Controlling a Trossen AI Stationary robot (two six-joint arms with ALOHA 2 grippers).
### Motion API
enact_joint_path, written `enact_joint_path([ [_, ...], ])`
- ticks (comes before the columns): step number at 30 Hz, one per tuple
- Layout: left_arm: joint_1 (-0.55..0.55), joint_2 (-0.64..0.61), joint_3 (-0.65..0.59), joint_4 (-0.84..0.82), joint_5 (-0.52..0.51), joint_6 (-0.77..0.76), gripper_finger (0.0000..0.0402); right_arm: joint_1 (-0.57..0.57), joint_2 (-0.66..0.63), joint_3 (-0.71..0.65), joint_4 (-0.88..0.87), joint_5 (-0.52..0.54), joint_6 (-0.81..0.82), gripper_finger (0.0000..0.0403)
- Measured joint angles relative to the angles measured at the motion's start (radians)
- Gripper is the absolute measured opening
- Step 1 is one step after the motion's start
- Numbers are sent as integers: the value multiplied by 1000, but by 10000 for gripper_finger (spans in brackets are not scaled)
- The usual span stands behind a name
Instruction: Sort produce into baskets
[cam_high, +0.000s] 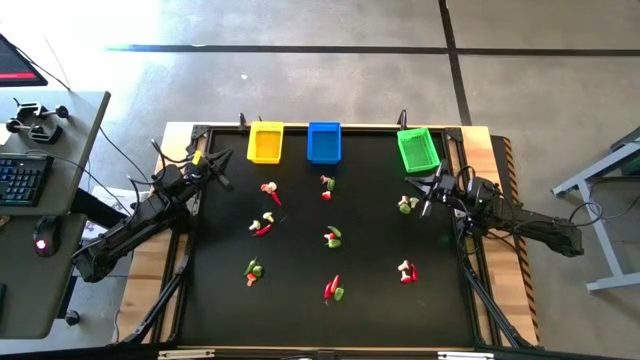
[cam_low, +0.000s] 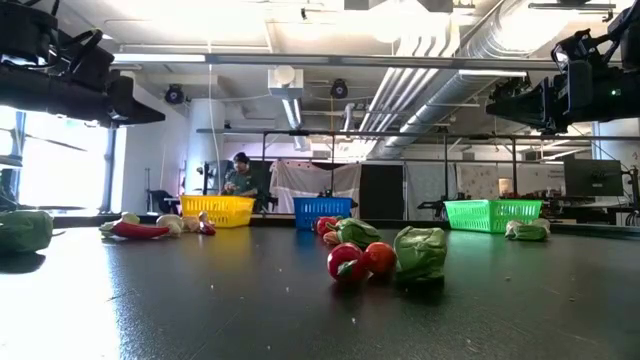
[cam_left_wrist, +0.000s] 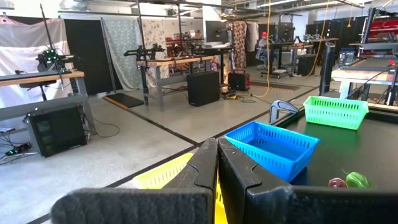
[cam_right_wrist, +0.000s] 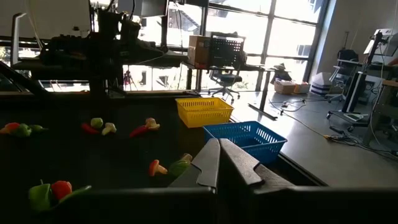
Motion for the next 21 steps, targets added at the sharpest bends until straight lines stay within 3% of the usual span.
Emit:
enact_joint_path([
  [7,3,0,0,86,-23,289,0,0,0,0,0,0,0,0],
  [21,3,0,0,85,-23,141,0,-2,0,0,1,0,0,0],
])
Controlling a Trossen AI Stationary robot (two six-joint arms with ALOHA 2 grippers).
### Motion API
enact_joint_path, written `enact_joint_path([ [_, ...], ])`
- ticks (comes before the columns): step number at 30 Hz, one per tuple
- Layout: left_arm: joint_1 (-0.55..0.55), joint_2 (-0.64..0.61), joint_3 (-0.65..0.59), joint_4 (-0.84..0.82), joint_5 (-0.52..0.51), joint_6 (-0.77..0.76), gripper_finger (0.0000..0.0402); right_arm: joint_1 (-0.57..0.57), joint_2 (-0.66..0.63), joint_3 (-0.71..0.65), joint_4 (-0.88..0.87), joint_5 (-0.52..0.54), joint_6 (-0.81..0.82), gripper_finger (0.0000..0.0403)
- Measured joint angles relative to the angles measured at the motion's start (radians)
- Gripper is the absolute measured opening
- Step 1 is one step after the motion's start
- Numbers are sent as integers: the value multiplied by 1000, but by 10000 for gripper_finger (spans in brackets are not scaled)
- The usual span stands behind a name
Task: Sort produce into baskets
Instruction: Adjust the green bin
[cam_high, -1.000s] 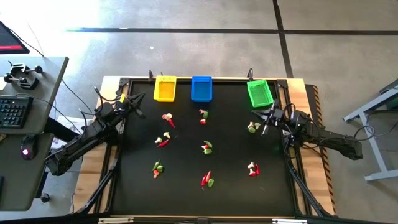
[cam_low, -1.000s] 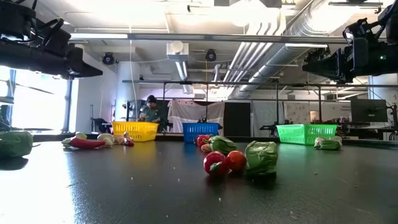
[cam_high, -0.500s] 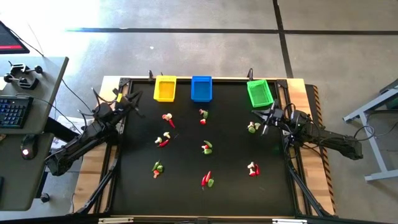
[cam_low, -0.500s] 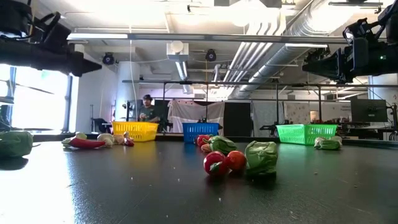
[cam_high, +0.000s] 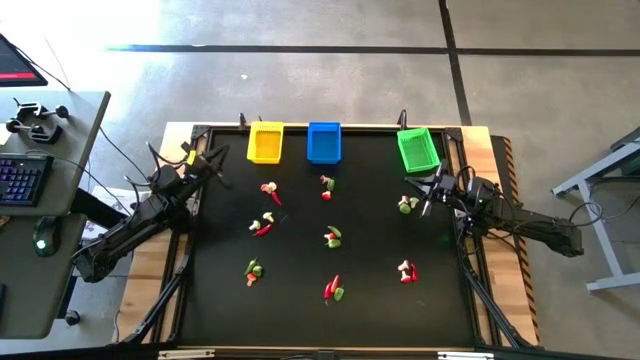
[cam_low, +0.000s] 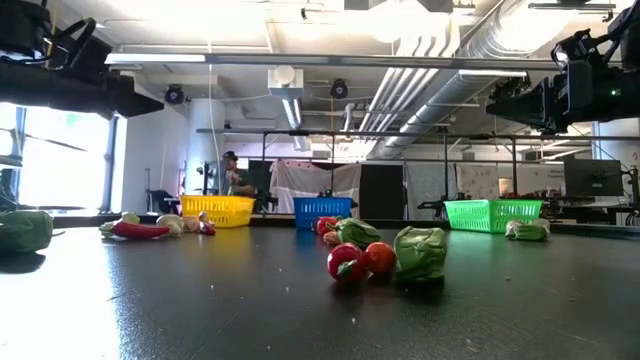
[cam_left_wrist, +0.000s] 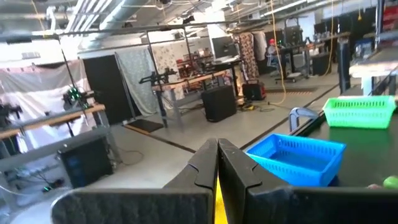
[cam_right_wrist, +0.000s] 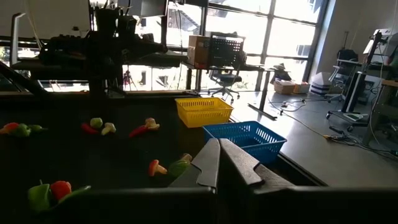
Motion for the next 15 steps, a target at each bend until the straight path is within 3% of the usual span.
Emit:
enact_joint_path([
  [5,0,0,0,0,0,-112,0,1,0,0,5,0,11,0],
  [9,0,0,0,0,0,-185,0,2,0,0,3,0,138,0],
  [15,0,0,0,0,0,-221,0,2,0,0,73,0,198,0],
])
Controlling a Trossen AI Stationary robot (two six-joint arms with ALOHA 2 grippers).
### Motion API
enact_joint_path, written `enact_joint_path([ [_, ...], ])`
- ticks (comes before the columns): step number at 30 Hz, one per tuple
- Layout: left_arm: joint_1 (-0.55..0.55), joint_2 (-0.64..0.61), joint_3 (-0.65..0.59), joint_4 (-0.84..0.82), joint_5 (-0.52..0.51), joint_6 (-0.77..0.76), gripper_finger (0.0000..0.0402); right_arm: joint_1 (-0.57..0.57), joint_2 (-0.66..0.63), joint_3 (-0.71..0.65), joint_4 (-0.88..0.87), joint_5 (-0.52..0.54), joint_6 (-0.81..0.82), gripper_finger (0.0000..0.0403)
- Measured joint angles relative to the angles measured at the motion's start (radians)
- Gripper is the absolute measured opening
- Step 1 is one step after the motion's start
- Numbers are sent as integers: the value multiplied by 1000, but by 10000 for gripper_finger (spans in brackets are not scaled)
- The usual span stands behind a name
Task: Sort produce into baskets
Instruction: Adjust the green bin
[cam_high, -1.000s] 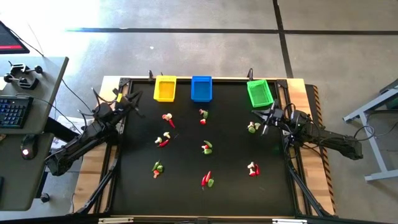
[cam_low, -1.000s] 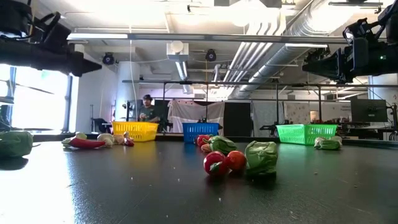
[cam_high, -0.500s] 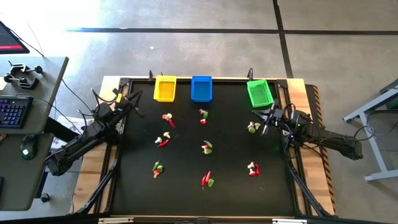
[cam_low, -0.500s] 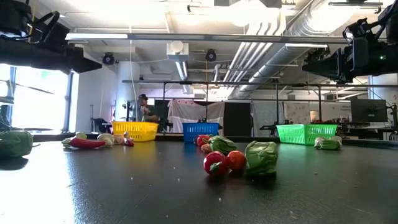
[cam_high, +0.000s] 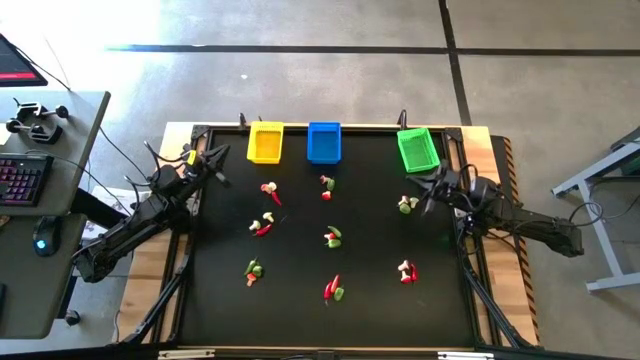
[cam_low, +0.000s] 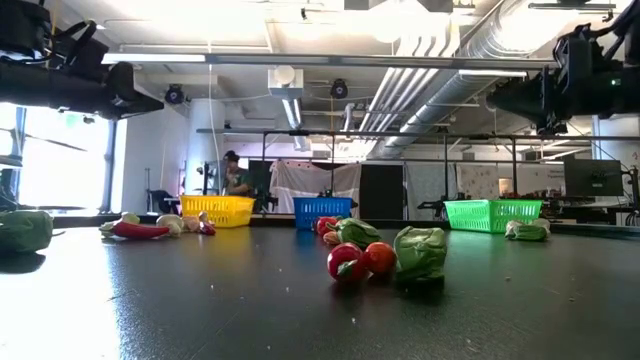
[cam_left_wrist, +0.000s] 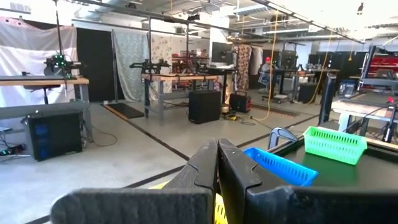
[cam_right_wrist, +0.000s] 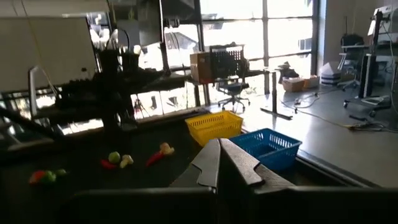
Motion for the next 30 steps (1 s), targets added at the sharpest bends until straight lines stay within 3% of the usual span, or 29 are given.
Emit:
enact_joint_path([
  [4,0,0,0,0,0,0,0,0,8,0,143,-32,89,0],
  [7,0,0,0,0,0,0,0,0,39,0,259,-117,89,0],
  [10,0,0,0,0,0,0,0,0,95,0,337,-130,80,0],
  [24,-2,2,0,-8,23,3,0,0,501,87,401,58,118,0],
  [27,-2,2,0,-3,23,8,0,0,582,146,340,103,147,4],
  [30,-2,2,0,1,33,9,0,0,650,252,153,217,164,13],
])
